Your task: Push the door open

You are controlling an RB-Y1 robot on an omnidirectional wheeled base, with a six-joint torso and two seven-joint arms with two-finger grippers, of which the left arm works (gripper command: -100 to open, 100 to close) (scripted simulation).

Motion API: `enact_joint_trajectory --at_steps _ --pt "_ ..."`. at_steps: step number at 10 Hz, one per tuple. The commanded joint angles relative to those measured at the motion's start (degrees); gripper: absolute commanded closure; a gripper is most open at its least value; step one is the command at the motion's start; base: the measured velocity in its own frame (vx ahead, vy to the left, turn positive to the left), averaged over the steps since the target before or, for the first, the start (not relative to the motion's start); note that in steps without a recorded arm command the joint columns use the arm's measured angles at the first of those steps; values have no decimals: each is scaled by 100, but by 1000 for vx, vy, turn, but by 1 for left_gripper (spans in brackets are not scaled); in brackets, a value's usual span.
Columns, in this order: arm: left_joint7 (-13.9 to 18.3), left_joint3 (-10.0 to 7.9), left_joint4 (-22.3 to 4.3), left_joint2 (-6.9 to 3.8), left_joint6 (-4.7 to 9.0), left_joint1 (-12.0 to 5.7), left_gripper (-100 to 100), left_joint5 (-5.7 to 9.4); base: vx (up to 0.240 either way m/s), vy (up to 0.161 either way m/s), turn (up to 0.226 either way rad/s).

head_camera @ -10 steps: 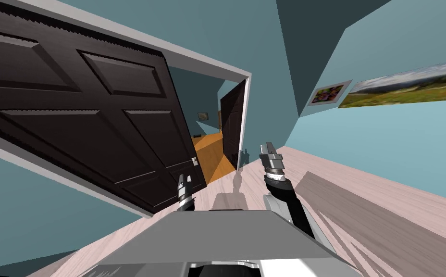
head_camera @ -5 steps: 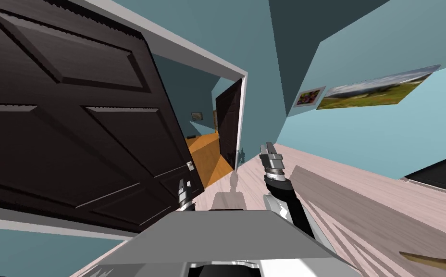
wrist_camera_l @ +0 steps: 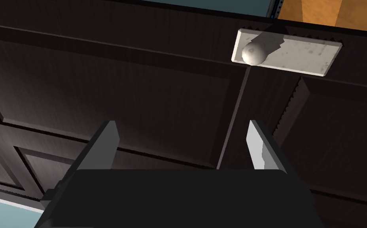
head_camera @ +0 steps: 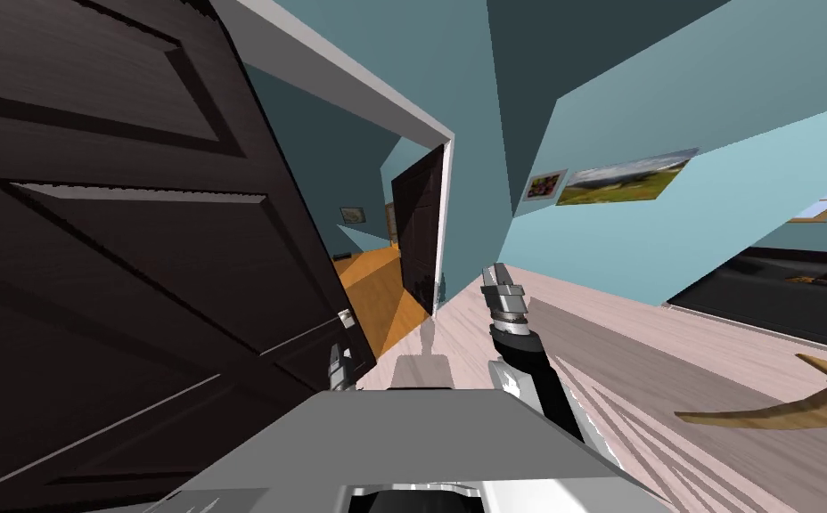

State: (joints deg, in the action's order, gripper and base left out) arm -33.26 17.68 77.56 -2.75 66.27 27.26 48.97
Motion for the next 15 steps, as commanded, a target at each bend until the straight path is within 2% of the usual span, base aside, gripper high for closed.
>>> enact_joint_trajectory --at_steps 1,2,6,9,10,11,13,15 --pt "-145 58 -235 79 135 -12 -100 190 60 100 -292" --pt "-183 78 -314 101 179 -11 -100 251 59 104 -195" --pt "-431 206 -826 274 469 1 -100 644 69 144 -212" --pt "-557 270 -1086 392 616 7 -100 843 36 124 -153" --pt "-532 258 -1017 366 578 13 -100 799 15 49 -25" --pt "-495 187 -1079 188 530 -44 -100 793 65 89 25" --pt "-442 106 -1138 95 464 -107 -100 777 151 121 8" --pt "-386 18 -1202 97 392 -175 -100 761 144 138 15"
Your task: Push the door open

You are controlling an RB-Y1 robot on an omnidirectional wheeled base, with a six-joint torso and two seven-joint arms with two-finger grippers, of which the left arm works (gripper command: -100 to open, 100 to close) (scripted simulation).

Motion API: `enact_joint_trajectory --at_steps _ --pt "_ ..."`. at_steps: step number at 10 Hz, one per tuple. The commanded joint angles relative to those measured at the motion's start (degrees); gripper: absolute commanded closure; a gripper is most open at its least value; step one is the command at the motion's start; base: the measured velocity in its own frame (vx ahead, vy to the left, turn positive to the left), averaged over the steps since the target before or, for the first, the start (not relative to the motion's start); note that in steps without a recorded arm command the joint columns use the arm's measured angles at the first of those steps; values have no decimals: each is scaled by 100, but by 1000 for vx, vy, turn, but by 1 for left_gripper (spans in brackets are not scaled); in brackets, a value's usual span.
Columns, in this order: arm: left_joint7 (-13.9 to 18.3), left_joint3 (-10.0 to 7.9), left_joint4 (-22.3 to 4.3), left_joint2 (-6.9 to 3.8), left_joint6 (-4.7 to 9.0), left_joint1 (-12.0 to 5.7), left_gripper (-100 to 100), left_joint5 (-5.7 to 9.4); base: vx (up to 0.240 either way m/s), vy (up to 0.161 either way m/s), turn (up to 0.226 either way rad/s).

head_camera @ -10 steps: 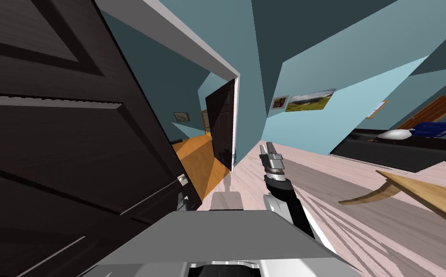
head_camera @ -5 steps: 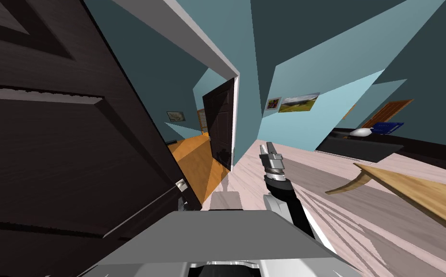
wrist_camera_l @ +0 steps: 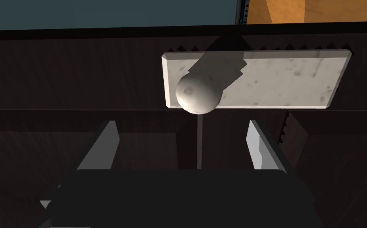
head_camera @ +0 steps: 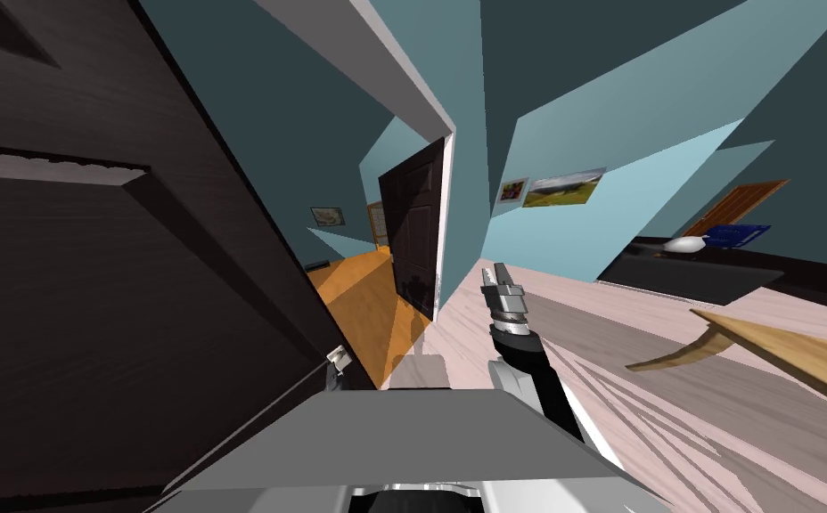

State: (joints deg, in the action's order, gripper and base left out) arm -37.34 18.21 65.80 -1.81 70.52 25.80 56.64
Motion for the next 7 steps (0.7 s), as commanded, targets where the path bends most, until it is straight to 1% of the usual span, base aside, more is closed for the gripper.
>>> enact_joint_trajectory --at_steps 1,2,3,4,7 --pt "39 -61 -45 25 -55 -50 -100 -11 176 167 13" --pt "82 -127 -93 126 -109 -101 -100 -24 175 175 12" --pt "48 -95 -65 78 -81 -82 -100 -13 69 72 1" --pt "48 -95 -65 78 -81 -82 100 -13 -15 -17 -4" --pt "48 -95 -65 78 -81 -82 100 -13 -16 -18 0"
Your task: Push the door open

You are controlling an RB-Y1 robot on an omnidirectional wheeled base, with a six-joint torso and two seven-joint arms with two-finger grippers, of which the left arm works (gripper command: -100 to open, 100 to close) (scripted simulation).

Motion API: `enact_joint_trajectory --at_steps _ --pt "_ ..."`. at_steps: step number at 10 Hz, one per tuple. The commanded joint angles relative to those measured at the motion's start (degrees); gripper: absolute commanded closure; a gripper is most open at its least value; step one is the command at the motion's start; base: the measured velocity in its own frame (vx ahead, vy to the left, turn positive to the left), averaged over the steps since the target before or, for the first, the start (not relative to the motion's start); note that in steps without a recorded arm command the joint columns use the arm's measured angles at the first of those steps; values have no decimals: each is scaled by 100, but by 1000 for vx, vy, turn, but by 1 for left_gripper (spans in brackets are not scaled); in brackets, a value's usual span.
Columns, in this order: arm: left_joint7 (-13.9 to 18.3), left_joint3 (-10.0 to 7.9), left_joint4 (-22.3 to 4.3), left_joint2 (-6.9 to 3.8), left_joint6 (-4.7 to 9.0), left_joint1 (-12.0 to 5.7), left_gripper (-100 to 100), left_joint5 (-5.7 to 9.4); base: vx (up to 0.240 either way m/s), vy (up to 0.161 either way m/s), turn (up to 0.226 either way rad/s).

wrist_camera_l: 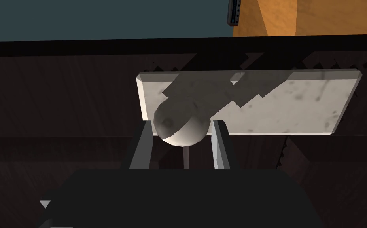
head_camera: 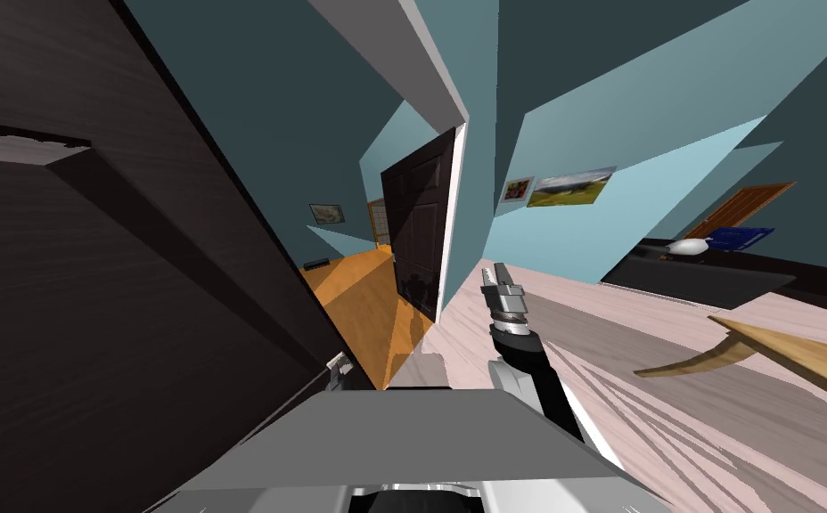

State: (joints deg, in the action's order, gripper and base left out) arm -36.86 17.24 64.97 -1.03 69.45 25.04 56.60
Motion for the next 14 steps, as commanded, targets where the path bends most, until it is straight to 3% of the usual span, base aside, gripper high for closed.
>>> enact_joint_trajectory --at_steps 1,2,3,7,14 --pt "0 1 18 0 26 -6 100 -9 -5 -6 -1" --pt "0 1 18 0 26 -6 100 -9 0 0 0" --pt "-25 -41 12 -68 43 20 100 95 93 58 15" --pt "-79 -145 53 -176 156 50 100 306 156 95 19" --pt "-200 -373 143 -253 403 117 100 773 173 123 32"
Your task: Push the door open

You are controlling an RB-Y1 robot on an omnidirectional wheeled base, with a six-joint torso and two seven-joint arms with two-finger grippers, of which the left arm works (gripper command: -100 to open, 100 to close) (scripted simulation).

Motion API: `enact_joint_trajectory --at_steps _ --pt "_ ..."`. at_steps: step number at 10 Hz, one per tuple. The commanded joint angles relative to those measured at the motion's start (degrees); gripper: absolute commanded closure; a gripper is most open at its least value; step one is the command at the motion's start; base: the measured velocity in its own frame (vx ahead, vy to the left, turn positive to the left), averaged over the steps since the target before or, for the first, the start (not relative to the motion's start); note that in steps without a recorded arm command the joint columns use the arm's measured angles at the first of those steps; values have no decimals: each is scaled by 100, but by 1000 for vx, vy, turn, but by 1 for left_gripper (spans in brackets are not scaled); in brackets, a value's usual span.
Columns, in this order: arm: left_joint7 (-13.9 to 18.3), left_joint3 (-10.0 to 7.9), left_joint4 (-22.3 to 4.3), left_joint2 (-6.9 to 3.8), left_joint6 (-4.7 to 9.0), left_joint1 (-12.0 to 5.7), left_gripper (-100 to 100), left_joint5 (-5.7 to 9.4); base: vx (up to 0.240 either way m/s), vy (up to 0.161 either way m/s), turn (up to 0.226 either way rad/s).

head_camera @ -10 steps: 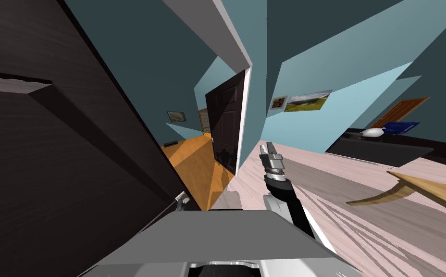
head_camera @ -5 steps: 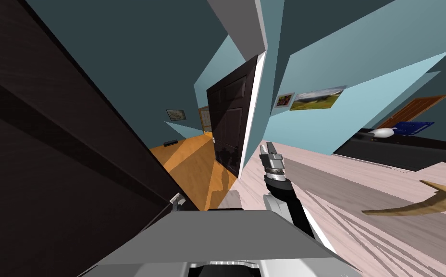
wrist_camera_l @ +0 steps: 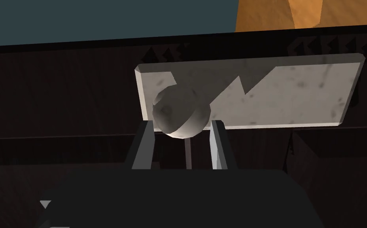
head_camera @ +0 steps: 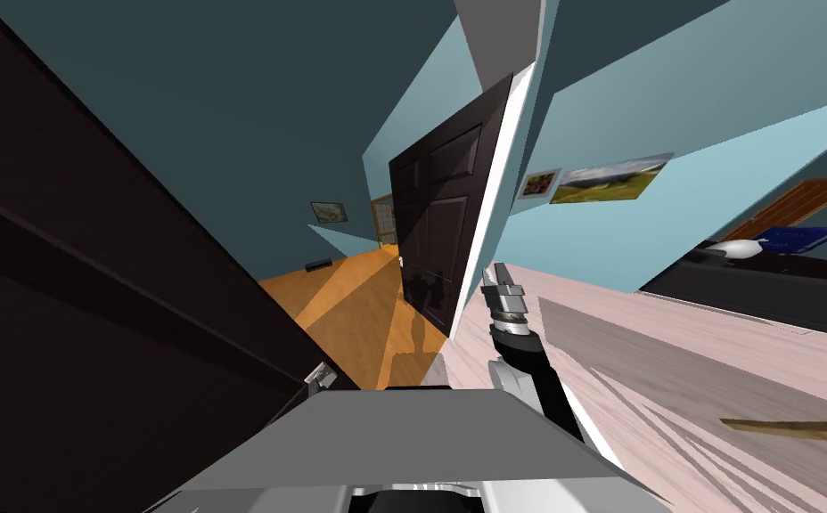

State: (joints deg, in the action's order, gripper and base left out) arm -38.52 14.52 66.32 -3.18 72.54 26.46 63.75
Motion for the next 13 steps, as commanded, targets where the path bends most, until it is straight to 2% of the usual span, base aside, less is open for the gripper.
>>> enact_joint_trajectory --at_steps 1,3,4,6,8,9,10,13 --pt "-58 -146 26 -32 144 -12 100 150 133 141 41" --pt "-93 -213 52 -11 217 8 100 287 155 148 70" --pt "-125 -133 68 -33 285 31 -100 369 73 -151 -12" --pt "-154 -95 96 17 352 65 -100 441 -26 -241 20" --pt "-203 -30 145 223 466 123 -100 566 -40 -243 6" --pt "-201 -42 172 156 417 138 -100 525 -12 -125 18" --pt "-147 -104 101 72 388 90 -100 509 44 83 30" --pt "-61 -220 -10 -8 307 6 -100 473 130 178 11"
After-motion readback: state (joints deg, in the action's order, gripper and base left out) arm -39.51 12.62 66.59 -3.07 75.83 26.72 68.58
